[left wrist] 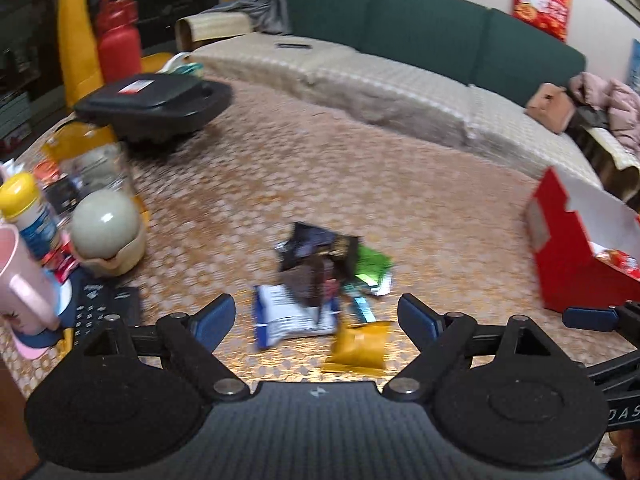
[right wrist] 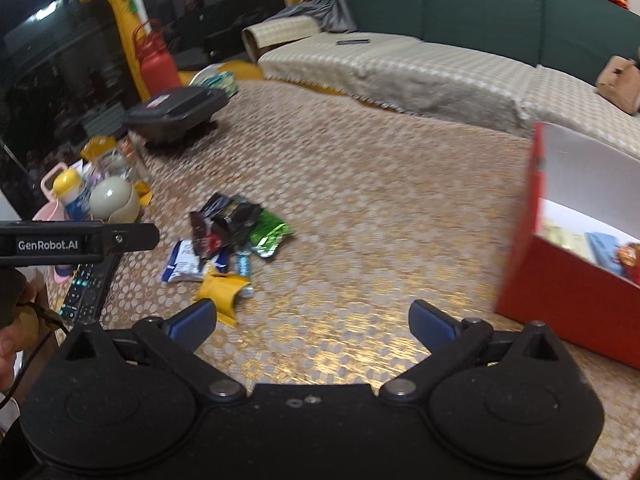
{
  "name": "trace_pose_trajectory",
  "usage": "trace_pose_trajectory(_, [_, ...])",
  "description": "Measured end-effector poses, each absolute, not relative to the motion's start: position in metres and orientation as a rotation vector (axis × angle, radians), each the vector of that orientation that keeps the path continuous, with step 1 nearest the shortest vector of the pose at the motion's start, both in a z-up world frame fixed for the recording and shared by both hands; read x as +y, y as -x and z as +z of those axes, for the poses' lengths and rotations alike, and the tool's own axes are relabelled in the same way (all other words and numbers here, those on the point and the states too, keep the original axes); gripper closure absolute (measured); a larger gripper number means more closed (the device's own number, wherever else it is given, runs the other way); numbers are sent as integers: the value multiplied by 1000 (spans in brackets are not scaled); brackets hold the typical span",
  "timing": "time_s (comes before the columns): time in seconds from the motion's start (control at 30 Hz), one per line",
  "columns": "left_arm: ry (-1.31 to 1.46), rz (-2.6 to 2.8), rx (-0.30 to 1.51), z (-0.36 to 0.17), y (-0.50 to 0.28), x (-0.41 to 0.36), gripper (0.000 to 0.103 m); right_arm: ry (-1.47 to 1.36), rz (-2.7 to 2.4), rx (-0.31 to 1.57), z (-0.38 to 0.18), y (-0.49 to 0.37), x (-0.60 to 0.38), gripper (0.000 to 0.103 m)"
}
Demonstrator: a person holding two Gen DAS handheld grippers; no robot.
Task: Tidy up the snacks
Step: 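Withdraw both tools from the box back toward the snack pile, then grasp the yellow foil pouch with the right tool while the left tool grasps the dark chocolate snack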
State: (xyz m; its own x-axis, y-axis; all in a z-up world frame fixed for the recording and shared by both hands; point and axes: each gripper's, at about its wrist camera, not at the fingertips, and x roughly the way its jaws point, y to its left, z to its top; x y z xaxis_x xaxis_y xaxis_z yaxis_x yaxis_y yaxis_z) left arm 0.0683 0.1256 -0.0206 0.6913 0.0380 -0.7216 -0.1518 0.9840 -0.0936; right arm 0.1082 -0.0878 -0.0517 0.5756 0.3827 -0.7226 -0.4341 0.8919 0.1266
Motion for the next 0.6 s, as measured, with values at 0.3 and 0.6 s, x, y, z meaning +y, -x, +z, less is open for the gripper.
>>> trace_pose_trajectory(0.3, [169, 191, 825, -47, -74, 167, 14, 113, 508, 921, -90, -133, -18, 5])
trace_pose_trajectory(0.6, [177, 211, 845, -63, -83, 188, 14, 100, 486, 967, -115, -148, 18, 18])
